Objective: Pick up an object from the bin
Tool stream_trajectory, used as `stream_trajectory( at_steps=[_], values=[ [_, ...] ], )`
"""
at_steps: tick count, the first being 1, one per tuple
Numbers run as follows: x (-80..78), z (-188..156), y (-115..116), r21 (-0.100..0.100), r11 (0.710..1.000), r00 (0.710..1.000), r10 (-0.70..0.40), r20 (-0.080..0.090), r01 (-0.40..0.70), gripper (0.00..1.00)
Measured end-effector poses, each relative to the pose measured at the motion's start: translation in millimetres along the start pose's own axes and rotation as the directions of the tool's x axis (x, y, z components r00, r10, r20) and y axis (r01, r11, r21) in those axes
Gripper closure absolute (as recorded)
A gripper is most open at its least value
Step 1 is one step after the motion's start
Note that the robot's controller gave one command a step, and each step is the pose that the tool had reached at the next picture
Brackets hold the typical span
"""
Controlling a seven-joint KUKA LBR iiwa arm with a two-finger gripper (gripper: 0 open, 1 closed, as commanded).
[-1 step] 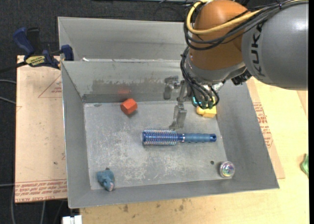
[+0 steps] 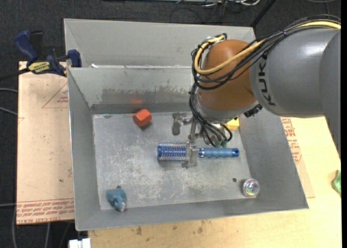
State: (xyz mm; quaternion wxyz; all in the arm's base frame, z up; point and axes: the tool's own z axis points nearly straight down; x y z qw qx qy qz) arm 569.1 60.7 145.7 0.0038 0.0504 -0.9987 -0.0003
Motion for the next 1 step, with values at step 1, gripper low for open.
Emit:
stream_trajectory(
  at_steps=[1],
  values=[
    [-14.2, 80.2, -8.5, 0.000, 1.000, 1.000, -0.030, 0.002, 0.030, 0.00]
  ],
)
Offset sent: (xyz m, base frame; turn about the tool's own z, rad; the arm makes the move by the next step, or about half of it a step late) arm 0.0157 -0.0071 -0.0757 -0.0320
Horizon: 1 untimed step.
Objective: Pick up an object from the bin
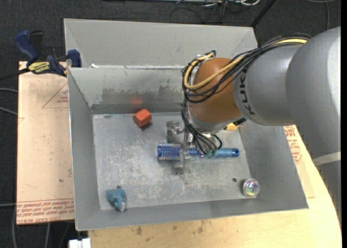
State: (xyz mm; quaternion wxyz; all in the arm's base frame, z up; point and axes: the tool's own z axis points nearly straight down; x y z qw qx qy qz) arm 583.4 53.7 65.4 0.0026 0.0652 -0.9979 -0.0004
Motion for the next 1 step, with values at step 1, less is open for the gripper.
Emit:
stream_trajectory(
  at_steps=[1],
  values=[
    [-1.3, -3.8, 0.2, -0.001, 1.000, 1.000, 0.000, 0.005, 0.000, 1.00]
  ],
)
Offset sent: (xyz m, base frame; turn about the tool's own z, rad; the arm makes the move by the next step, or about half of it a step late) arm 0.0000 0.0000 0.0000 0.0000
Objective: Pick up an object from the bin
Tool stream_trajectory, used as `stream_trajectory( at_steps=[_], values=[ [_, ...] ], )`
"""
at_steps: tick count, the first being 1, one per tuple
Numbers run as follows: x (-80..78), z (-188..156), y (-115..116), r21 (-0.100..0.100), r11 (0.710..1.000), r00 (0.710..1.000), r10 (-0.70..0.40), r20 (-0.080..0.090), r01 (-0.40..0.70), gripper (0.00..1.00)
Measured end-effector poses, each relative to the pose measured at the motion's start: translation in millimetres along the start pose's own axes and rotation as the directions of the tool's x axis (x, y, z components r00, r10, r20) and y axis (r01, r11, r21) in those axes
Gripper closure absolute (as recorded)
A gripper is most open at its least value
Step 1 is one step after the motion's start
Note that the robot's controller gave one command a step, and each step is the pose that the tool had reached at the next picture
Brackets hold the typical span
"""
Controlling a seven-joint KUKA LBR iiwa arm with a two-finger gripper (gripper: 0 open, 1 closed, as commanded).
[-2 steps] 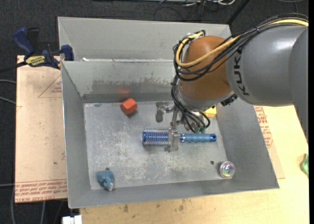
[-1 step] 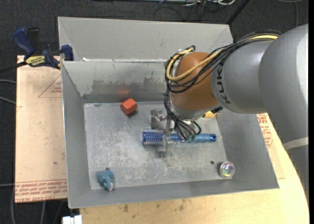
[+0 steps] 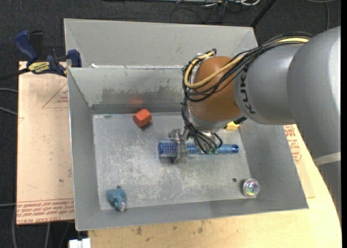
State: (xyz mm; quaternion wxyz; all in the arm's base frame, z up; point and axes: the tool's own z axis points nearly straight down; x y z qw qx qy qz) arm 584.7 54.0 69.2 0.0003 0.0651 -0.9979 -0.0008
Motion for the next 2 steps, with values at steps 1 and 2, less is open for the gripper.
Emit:
stream_trajectory(
  at_steps=[1, 2],
  values=[
    [-5.6, -134, 22, 0.000, 1.000, 1.000, 0.013, 0.011, -0.013, 1.00],
    [53.7, -137, 22, 0.001, 0.998, 0.998, -0.066, -0.004, 0.066, 1.00]
  ],
)
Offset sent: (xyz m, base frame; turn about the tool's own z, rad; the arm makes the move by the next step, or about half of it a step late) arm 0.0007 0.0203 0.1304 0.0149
